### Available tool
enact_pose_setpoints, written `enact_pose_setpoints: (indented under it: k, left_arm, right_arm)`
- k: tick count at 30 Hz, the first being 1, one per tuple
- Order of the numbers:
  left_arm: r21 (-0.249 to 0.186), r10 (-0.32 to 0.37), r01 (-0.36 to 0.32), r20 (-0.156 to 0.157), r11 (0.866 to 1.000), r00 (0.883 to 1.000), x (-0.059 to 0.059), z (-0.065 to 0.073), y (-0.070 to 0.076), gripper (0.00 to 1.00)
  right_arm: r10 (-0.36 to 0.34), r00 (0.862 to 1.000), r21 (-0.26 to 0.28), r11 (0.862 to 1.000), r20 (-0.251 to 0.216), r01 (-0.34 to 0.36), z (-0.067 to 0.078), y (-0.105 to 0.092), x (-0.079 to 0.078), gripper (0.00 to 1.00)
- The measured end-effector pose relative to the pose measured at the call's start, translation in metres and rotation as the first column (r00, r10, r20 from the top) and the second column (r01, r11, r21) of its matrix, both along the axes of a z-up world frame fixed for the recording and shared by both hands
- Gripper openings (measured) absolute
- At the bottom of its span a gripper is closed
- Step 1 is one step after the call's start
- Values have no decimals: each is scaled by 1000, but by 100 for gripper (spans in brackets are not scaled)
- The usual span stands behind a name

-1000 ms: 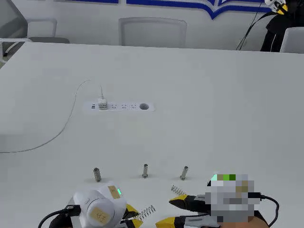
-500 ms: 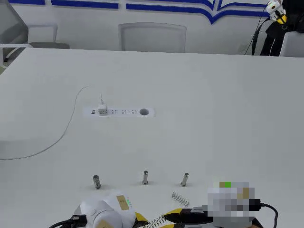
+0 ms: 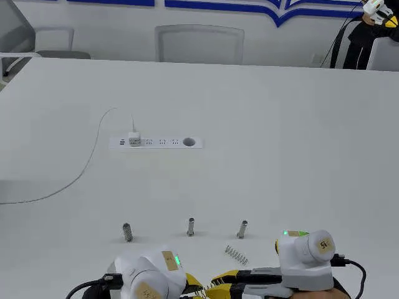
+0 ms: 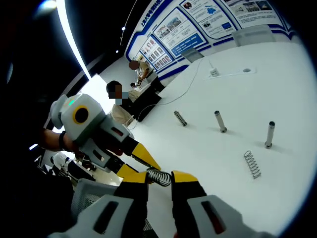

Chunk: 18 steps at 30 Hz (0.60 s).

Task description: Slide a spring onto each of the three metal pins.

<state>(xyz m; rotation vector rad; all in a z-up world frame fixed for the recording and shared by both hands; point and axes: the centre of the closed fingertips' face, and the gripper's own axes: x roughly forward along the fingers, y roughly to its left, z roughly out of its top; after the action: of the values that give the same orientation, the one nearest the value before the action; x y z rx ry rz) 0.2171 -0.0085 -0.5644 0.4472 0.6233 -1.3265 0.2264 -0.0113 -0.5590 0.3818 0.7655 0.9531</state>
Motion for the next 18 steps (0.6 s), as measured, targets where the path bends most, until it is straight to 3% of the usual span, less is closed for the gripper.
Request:
enact_pose_setpoints:
  k: [10, 18]
  left_arm:
    - [-8, -41, 41, 10, 999, 999, -3, 4, -4, 10]
    - [-41, -75, 75, 8, 996, 997, -1, 13, -11, 9]
  right_arm:
    - [53, 999, 21, 998, -12, -52, 11, 5, -8, 13]
    - [100, 995, -39, 994, 22, -99, 22, 1, -7, 12]
